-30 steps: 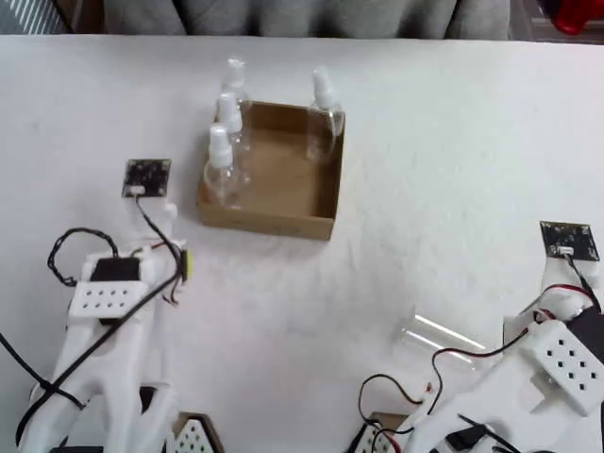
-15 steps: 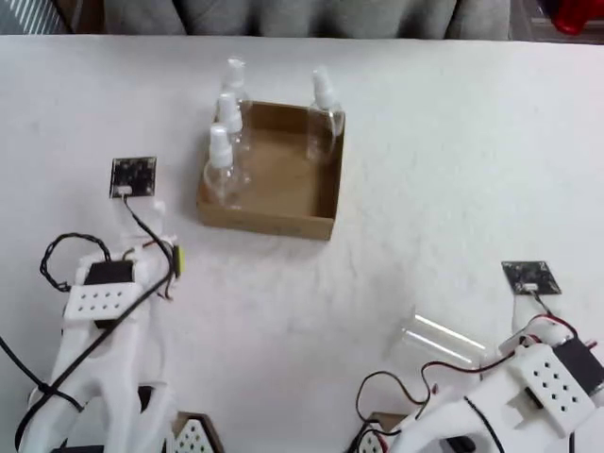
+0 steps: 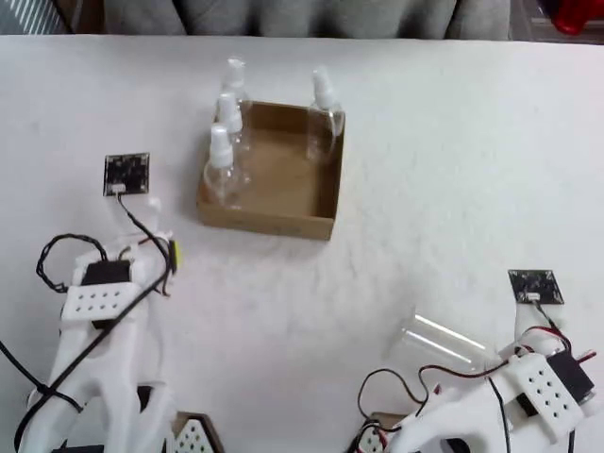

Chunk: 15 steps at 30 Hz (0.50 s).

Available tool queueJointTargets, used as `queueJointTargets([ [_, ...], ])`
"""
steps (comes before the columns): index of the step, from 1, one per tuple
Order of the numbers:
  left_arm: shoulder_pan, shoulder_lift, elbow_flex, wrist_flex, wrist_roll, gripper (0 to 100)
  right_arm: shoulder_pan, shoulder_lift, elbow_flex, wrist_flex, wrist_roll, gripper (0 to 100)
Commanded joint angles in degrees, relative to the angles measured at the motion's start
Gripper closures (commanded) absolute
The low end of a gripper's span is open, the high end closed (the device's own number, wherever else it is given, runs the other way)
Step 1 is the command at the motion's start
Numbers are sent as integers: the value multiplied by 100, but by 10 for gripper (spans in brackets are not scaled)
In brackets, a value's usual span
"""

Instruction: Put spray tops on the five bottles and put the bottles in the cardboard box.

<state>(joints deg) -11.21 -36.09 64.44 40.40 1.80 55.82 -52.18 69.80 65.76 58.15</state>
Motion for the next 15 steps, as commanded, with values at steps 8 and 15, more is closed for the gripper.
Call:
queueJointTargets([
  [8, -92, 13, -18, -132, 53, 979, -875, -13, -44, -321, -1108, 968],
  [15, -92, 13, -18, -123, 35, 979, -1349, -13, -281, -321, -1741, 968],
])
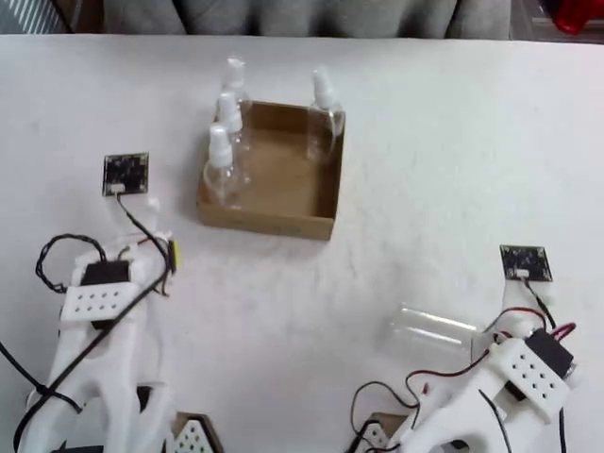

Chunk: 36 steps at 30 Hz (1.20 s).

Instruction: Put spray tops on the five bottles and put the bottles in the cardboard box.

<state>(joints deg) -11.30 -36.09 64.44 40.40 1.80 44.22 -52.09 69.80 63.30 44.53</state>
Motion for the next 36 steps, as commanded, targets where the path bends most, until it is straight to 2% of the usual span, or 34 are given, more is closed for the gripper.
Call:
queueJointTargets([
  [1, -84, 13, -18, -123, 26, 979, -198, -22, -378, -57, -492, 968],
  [8, -84, 13, 62, -149, 18, 979, -734, 75, -721, -31, -1477, 968],
  [11, -84, 13, 79, -149, 18, 979, -1007, 585, -993, -31, -1855, 968],
  [14, -84, 13, 88, -149, 18, 979, -927, 1244, -1512, 22, -2022, 968],
  [18, -84, 13, 88, -149, 9, 979, -620, 1763, -2277, 787, -1916, 968],
  [20, -84, 13, 88, -149, 9, 979, -453, 1771, -2418, 1138, -1582, 968],
  [28, -57, 13, 88, -149, 9, 979, 435, 1174, -1741, 1455, -422, 969],
  [31, -57, 13, 88, -149, 9, 979, 532, 980, -1169, 1007, -237, 969],
  [36, -57, 13, 88, -149, 9, 979, 497, 1235, -457, -418, -246, 981],
])
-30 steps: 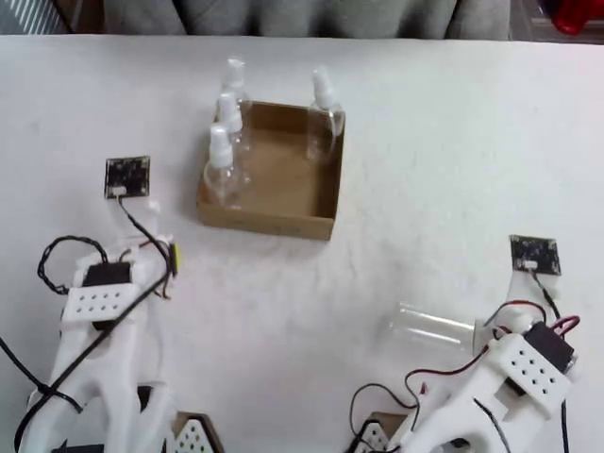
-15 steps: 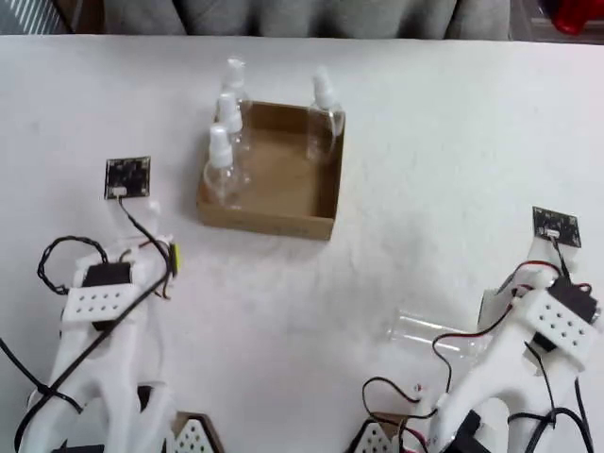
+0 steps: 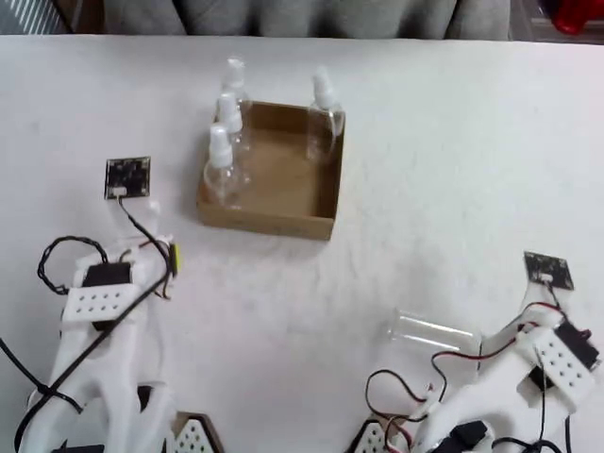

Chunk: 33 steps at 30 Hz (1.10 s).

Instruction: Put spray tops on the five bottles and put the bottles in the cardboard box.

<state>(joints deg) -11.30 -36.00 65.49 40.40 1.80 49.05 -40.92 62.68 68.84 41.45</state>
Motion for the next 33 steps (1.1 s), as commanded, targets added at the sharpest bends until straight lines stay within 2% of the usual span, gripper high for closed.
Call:
queueJointTargets([
  [1, -57, 4, -18, -149, 9, 979, -31, 286, 246, -1174, -9, 985],
  [5, -48, 4, -18, -149, 9, 979, -251, 1191, -132, -1560, -554, 982],
  [10, -48, 4, -18, -149, 9, 979, -585, 2009, -1046, -1305, -1213, 982],
  [13, -48, 4, -18, -149, 9, 979, -945, 2202, -1451, -1042, -1442, 982],
  [24, -48, 4, -9, -149, 9, 979, -2536, 3029, -2400, -1059, -2901, 978],
  [33, -48, 4, 0, -149, 9, 979, -3257, 3908, -3640, -708, -3147, 978],
])
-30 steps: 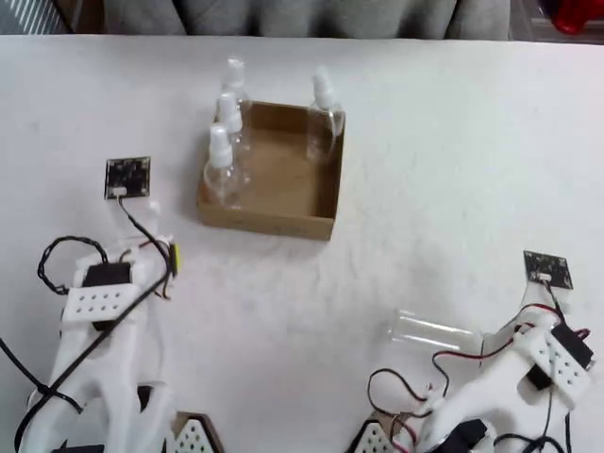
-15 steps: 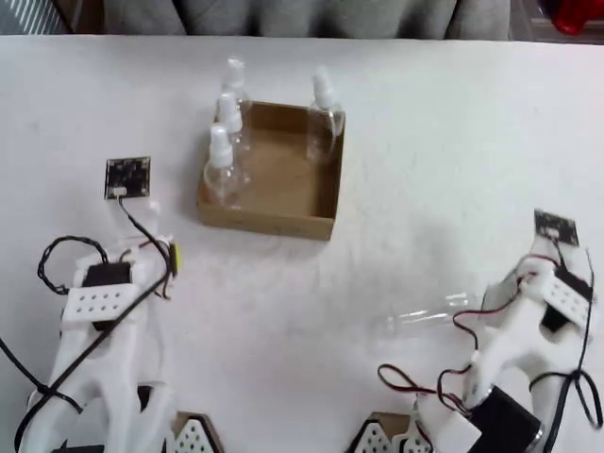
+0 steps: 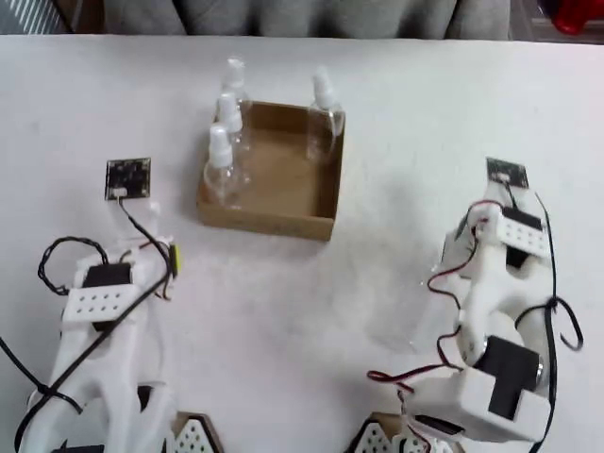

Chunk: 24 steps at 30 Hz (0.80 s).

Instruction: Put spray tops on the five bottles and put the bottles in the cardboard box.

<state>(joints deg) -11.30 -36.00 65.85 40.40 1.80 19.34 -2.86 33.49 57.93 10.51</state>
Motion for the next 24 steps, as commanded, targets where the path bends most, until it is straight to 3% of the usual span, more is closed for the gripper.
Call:
queueJointTargets([
  [1, -48, 4, -35, -149, 9, 979, -356, 127, -888, 585, -53, 978],
  [8, -48, 4, -35, -149, 0, 979, -532, 136, -1996, 2237, -79, 980],
  [13, -48, 4, -35, -149, 0, 979, -567, 66, -2180, 3081, -492, 981],
  [19, -57, 4, -35, -149, 0, 979, -523, -1138, -1556, 3363, -492, 981],
  [24, -66, 4, 0, -149, 0, 979, -462, -2554, -422, 2897, -484, 977],
])
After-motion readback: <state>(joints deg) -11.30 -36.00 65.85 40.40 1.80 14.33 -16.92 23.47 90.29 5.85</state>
